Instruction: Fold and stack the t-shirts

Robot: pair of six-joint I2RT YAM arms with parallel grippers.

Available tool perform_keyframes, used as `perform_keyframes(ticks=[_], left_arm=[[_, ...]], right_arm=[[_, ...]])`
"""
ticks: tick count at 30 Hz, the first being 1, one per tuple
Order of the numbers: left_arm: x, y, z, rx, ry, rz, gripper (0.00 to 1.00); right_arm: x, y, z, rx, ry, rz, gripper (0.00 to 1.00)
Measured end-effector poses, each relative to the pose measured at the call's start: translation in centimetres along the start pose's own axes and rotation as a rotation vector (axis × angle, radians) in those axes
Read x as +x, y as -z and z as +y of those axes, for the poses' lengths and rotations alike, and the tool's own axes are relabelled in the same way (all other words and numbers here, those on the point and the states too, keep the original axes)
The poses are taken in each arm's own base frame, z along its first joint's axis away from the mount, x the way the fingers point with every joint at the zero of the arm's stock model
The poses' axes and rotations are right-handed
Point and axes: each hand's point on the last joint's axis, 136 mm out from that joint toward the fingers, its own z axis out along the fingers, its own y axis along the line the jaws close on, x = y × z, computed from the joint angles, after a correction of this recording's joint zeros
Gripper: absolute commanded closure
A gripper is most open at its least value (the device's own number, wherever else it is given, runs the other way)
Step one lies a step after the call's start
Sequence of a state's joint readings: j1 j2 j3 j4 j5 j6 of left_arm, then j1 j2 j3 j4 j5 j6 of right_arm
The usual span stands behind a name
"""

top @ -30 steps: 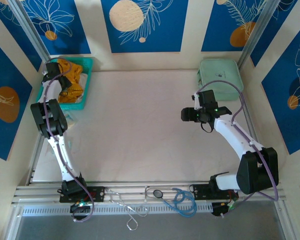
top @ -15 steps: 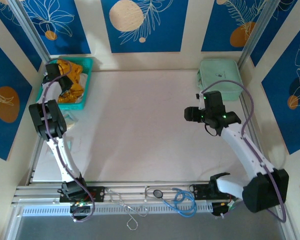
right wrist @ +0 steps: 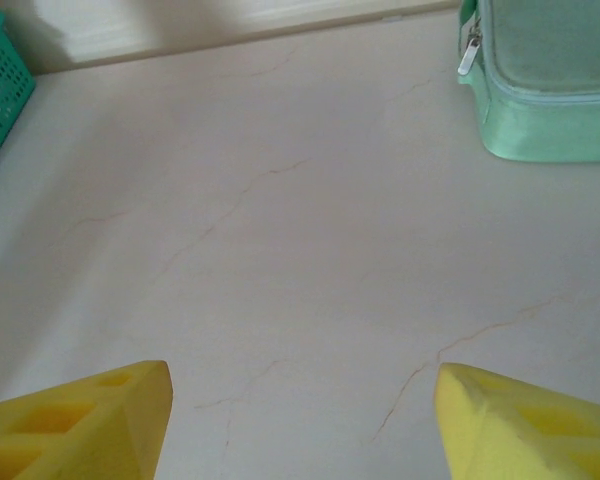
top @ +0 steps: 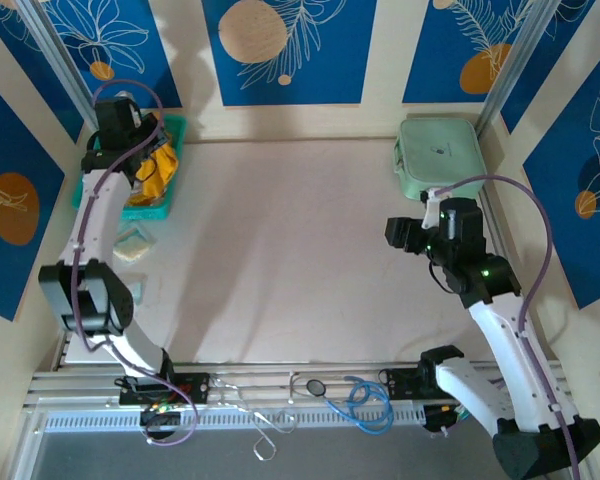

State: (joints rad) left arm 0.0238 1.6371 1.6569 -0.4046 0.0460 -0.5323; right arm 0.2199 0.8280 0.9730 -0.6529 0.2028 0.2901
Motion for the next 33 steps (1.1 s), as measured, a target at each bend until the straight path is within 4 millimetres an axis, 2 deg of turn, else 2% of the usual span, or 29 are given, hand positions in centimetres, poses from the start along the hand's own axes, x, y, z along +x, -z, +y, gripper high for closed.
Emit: perform_keyframes(ticks=[2, 4, 9, 16, 21, 26, 27, 28, 30, 33], left_arm=[[1.1, 1.8, -2.5, 0.045, -0.035, 0.016, 1.00], [3.0, 3.8, -5.2, 0.101, -0.073, 0.049, 1.00], [8.7, 6.4, -9.8, 0.198, -0.147, 0.159, 1.00], [17.2, 7.8, -14.3, 0.288, -0.251, 0.316, 1.00], [23.0, 8.9, -18.7, 0.378, -0.339, 0.411, 1.00], [29.8, 7.3, -22.1, 0.412, -0.420, 0.521, 1.00], [31.4, 6.7, -22.4, 0.409, -0.432, 0.545, 0.95], [32.9, 6.1, -22.6, 0.403, -0.443, 0.567, 0.85], [35.7, 4.9, -22.7, 0.390, -0.457, 0.613, 0.52], [39.1, 3.8, -22.6, 0.375, -0.475, 0.667, 0.27]], right_arm=[[-0.2, 0.4, 0.0, -0.001, -0.006, -0.014, 0.29], [-0.2, 0.5, 0.0, -0.001, -0.009, -0.017, 0.29], [0.3, 0.4, -0.2, 0.004, -0.017, -0.001, 0.29], [0.7, 0.2, -0.4, 0.011, -0.024, 0.009, 0.29], [0.8, 0.1, -0.8, 0.026, -0.035, 0.013, 0.28], [0.7, 0.1, -1.3, 0.050, -0.047, 0.009, 0.25], [0.7, 0.1, -1.4, 0.054, -0.049, 0.007, 0.25], [0.7, 0.1, -1.5, 0.058, -0.050, 0.007, 0.24], [0.7, 0.1, -1.7, 0.065, -0.053, 0.007, 0.23], [0.9, -0.1, -1.9, 0.075, -0.059, 0.018, 0.22]])
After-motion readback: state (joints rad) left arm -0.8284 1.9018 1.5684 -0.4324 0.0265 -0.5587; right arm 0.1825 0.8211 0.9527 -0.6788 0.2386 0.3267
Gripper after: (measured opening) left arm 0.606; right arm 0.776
